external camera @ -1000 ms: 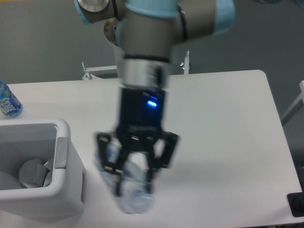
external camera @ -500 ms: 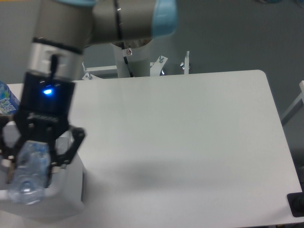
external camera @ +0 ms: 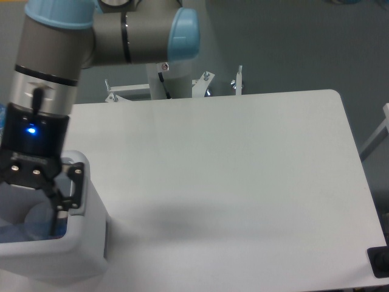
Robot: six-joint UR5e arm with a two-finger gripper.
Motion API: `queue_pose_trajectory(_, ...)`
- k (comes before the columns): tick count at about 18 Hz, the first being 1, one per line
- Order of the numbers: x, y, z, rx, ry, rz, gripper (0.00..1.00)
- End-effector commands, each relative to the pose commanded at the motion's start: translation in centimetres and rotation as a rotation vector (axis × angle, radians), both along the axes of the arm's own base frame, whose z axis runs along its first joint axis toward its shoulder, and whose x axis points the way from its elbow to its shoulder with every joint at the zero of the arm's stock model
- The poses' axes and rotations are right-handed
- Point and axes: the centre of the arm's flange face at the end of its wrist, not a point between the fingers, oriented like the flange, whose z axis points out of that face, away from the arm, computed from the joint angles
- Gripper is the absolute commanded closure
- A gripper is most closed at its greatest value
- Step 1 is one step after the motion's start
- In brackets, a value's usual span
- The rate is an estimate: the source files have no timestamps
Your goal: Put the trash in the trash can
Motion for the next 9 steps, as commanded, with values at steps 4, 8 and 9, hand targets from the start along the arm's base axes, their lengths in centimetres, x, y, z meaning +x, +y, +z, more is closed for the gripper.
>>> queue_pose_trajectory(4, -4.1, -3.8, 0.2, -0.235, 0.208, -0.013, 0.00)
queue_pose_trajectory(8, -5.3, -7.1, -1.0, -0.516, 0.302, -0.179, 0.00)
queue_pose_trajectory(9, -5.4, -7.6, -1.0, -0.566, 0.333, -0.205, 0.00)
